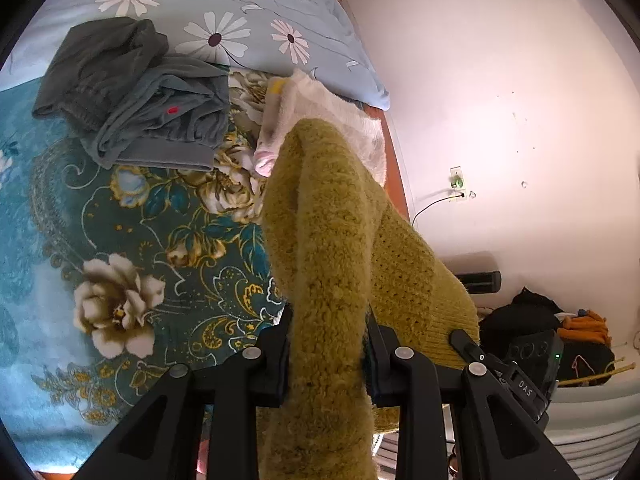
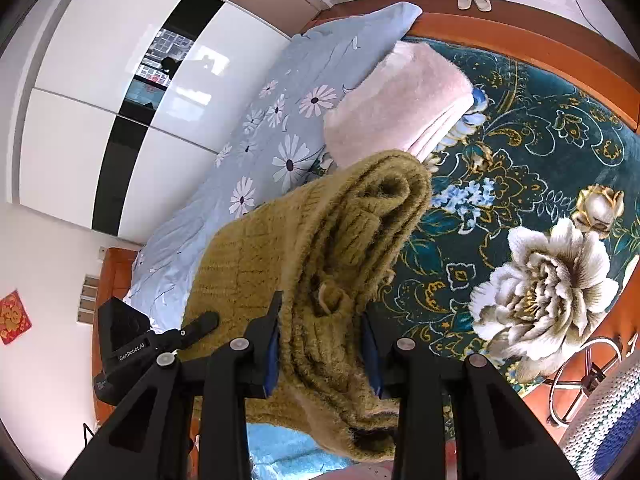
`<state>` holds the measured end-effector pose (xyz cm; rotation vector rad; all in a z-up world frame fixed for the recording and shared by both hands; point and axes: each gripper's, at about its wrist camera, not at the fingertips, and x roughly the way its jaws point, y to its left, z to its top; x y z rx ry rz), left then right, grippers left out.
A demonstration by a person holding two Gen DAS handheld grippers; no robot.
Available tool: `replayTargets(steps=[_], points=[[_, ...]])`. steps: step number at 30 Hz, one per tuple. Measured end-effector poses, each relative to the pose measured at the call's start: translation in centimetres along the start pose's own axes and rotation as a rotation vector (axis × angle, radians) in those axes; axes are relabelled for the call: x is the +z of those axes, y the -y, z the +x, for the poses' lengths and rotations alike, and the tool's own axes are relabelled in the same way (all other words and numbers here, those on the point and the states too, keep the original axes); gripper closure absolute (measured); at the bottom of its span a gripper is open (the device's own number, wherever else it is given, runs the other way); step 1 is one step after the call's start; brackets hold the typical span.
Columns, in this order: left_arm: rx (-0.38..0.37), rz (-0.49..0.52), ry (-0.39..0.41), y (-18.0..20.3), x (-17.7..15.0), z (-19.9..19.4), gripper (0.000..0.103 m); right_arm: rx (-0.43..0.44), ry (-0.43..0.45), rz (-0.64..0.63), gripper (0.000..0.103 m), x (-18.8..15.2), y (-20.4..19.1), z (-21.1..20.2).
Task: Fold clothes
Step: 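Carry the folded sweater with both grippers toward the pink fleece stack, then lower the folded sweater onto the pink fleece stack with both grippers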
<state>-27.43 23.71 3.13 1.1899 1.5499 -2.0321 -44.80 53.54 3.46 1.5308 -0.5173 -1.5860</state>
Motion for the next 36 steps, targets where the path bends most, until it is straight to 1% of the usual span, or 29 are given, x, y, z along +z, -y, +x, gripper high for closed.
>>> replayTargets(steps=[6, 10, 15, 18, 21, 23, 27, 33, 36], points=[[0.01, -0.034, -0.018, -0.5, 1.6, 1.9, 0.073, -0.015, -0.031, 0.013, 0.068, 1.6, 0.7, 1.4], [0.04, -0.064, -0.016, -0.3, 3.2, 3.6, 0.073, -0.01, -0.063, 0.004, 0.068, 4.4, 1.7, 2.9], [0.11, -0.118, 0.025, 1.4, 6.1, 6.4, 0.073, 0.023, -0.144, -0.019, 0.068, 10.5, 3.9, 6.3], [0.152, -0.17, 0.029, 2.5, 8.2, 8.6, 0.073, 0.036, -0.193, -0.055, 0.068, 14.4, 4.7, 8.2], [0.19, -0.197, 0.022, 3.5, 10.4, 10.6, 0.073, 0.043, -0.227, -0.101, 0.068, 18.3, 5.3, 9.5], [0.208, -0.202, 0.023, 4.5, 11.8, 12.0, 0.073, 0.05, -0.242, -0.123, 0.068, 20.7, 5.8, 10.2], [0.241, -0.18, 0.022, 6.6, 15.9, 14.8, 0.073, 0.066, -0.258, -0.149, 0.068, 25.6, 6.7, 11.9], [0.265, -0.193, 0.023, 7.7, 22.2, 18.9, 0.073, 0.072, -0.26, -0.153, 0.068, 32.9, 7.9, 15.5], [0.277, -0.19, 0.03, 7.8, 24.7, 21.0, 0.073, 0.064, -0.258, -0.157, 0.068, 35.9, 8.3, 17.4]])
